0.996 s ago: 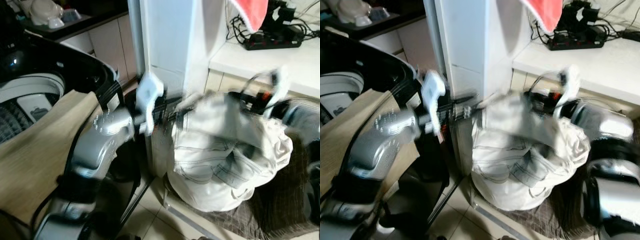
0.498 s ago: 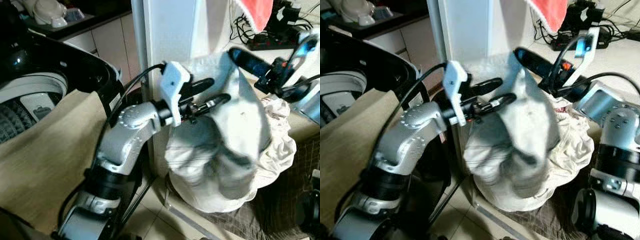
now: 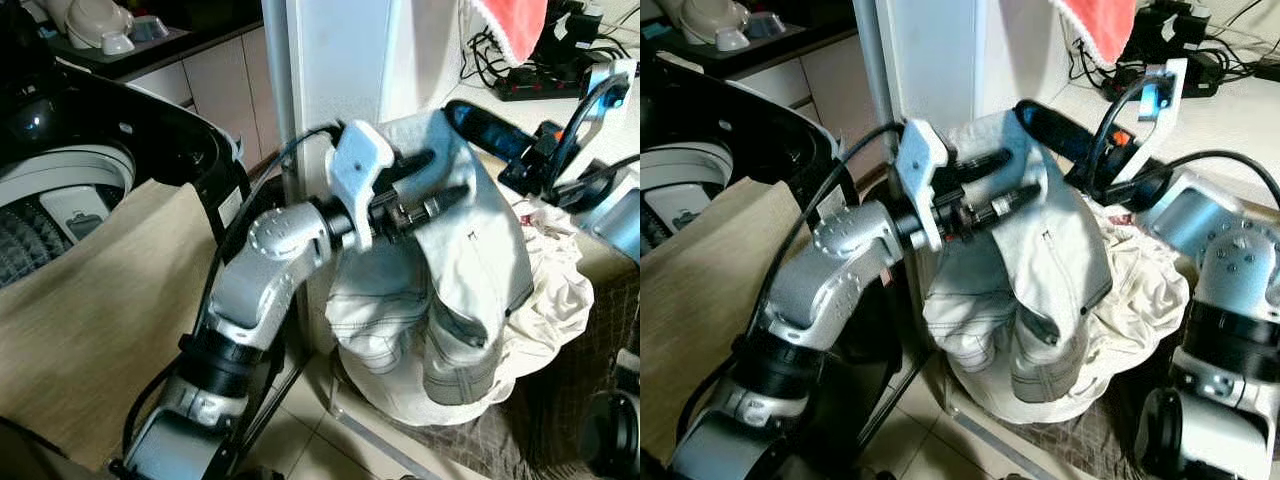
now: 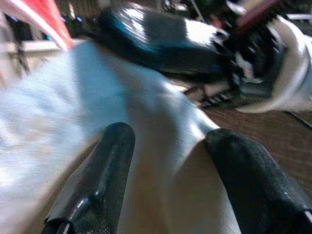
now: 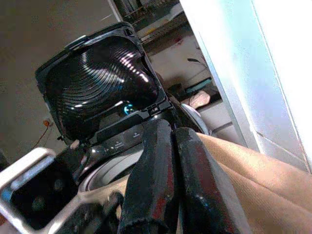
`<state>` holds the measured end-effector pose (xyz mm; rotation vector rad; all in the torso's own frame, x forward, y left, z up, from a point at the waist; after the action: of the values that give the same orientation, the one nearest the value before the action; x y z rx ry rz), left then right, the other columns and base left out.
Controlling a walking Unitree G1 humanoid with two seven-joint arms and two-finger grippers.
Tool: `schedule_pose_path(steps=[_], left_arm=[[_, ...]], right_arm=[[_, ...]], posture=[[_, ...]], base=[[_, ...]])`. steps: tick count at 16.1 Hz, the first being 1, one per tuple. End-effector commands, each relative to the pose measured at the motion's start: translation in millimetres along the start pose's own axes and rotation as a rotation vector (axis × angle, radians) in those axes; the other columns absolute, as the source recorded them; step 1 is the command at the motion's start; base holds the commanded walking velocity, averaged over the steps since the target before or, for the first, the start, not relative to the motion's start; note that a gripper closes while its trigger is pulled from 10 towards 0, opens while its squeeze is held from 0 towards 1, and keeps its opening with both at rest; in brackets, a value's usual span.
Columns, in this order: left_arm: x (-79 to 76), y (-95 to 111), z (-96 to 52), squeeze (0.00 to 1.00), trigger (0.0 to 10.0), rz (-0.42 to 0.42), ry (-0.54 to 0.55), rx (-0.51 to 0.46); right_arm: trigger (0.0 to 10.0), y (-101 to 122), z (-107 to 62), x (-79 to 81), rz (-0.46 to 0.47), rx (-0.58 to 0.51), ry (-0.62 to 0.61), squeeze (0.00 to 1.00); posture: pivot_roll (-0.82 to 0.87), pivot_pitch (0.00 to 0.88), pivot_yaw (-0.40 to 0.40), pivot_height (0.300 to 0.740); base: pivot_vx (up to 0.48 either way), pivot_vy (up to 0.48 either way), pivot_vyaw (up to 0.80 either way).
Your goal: Clothes washing
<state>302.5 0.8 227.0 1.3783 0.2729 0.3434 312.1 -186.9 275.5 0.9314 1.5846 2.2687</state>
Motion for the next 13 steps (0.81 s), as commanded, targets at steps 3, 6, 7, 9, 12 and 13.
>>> schedule_pose_path(steps=[3, 6, 7, 9, 12, 13], left_arm=[[-13.1, -11, 3.9, 0.00, 0.0, -0.051, -0.009, 0.039], [-11.0, -17, 4.1, 0.00, 0.0, -0.042, 0.037, 0.066], [-8.8, -17, 3.7, 0.00, 0.0, -0.040, 0.050, 0.067], [-1.5, -15, 2.4, 0.00, 0.0, -0.029, 0.091, 0.065], [4.0, -12, 1.0, 0.00, 0.0, -0.024, 0.124, 0.058], [4.5, -12, 0.4, 0.00, 0.0, -0.028, 0.128, 0.056]], right_arm=[[0.0, 7, 1.0, 10.9, -0.031, -0.024, 0.018, 0.00], [0.0, 6, 2.0, 11.5, -0.037, -0.012, 0.010, 0.00], [0.0, 5, 1.9, 11.6, -0.037, -0.010, 0.008, 0.00], [0.0, 5, 1.9, 11.7, -0.037, -0.005, 0.001, 0.00], [0.0, 4, 2.0, 11.8, -0.036, -0.001, -0.005, 0.00], [0.0, 3, 1.9, 12.2, -0.037, -0.001, -0.006, 0.00]], posture=[[-0.17, 0.000, 0.077, 0.740], [-0.17, 0.000, 0.076, 0.740], [-0.17, 0.000, 0.076, 0.740], [-0.17, 0.000, 0.074, 0.740], [-0.17, 0.000, 0.075, 0.740], [-0.17, 0.000, 0.075, 0.740]], base=[[0.000, 0.000, 0.00], [0.000, 0.000, 0.00], [0.000, 0.000, 0.00], [0.000, 0.000, 0.00], [0.000, 0.000, 0.00], [0.000, 0.000, 0.00]])
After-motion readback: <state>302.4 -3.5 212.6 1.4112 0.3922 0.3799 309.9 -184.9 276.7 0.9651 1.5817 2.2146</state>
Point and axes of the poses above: a point about 5 cm out from each wrist's last joint towards the gripper, its own z axis pointing out of the wrist towards the gripper, its own y axis along the axis of the wrist's last joint, x = y × z, the point moved 1 cm from there along z, pointing out of the wrist towards the gripper, and after that the axes turned 4 degrees about -z, right-handed, at the moved point
